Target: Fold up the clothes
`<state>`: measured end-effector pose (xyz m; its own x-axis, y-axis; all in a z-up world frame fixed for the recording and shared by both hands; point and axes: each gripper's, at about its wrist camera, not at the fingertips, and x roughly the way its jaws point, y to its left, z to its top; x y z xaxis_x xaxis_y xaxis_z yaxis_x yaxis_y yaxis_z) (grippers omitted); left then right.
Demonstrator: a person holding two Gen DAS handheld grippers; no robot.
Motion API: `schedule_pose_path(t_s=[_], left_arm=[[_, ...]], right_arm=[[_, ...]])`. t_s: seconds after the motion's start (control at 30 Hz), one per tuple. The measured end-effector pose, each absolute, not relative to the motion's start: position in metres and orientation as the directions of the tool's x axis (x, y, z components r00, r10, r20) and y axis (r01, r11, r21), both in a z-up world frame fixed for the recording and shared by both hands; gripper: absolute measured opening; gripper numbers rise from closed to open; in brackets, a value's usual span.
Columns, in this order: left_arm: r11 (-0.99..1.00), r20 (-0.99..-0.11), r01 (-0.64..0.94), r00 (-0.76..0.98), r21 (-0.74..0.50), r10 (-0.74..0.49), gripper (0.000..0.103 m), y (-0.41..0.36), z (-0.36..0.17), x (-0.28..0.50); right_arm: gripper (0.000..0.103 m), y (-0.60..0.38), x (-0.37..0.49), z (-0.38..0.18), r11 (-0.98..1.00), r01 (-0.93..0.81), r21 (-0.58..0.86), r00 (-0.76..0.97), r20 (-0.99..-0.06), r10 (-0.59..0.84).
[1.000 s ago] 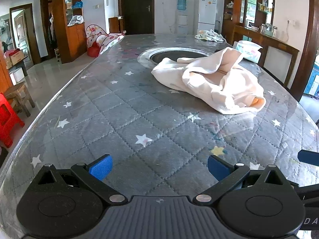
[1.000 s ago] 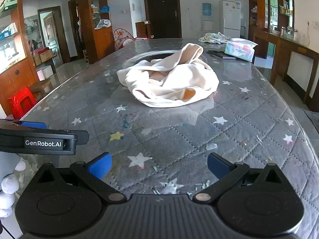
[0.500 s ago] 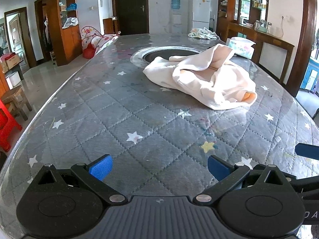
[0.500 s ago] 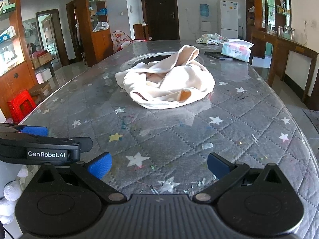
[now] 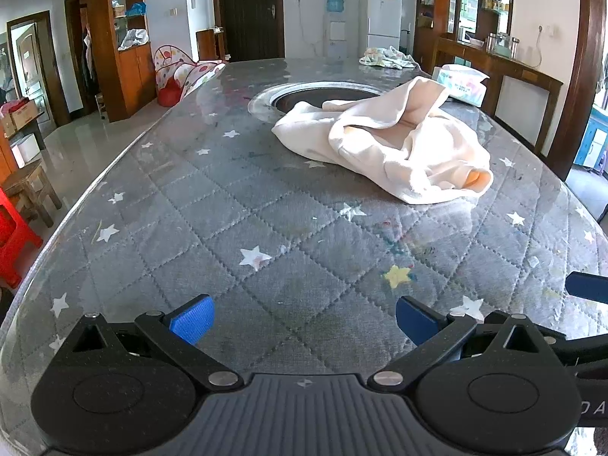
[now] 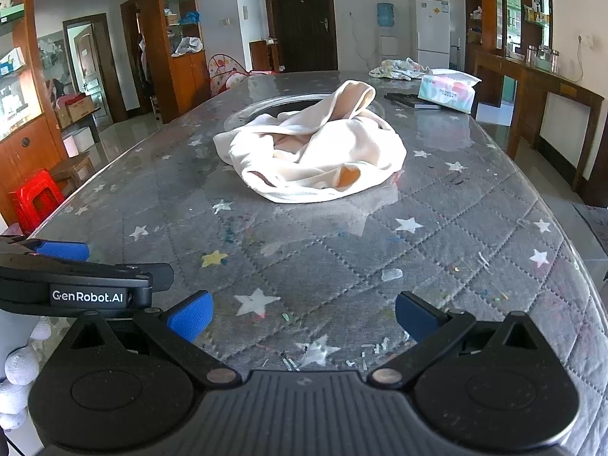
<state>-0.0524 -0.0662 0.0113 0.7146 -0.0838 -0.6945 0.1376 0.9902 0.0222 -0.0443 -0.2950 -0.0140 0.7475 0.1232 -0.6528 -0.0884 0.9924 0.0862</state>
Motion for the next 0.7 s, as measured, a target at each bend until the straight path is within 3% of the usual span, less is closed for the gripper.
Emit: schedule_pose_path(t_s=[0.7], left_arm=[[0.990,-0.710,0.136,0.700,0.030,-0.074,0.103,-0.0704,0.0085,-0.0462]], right_arm=[[0.103,-0.2972,-0.0400,-0.0156,0.991,-0.087,0.097,0.743,-0.657,0.130]])
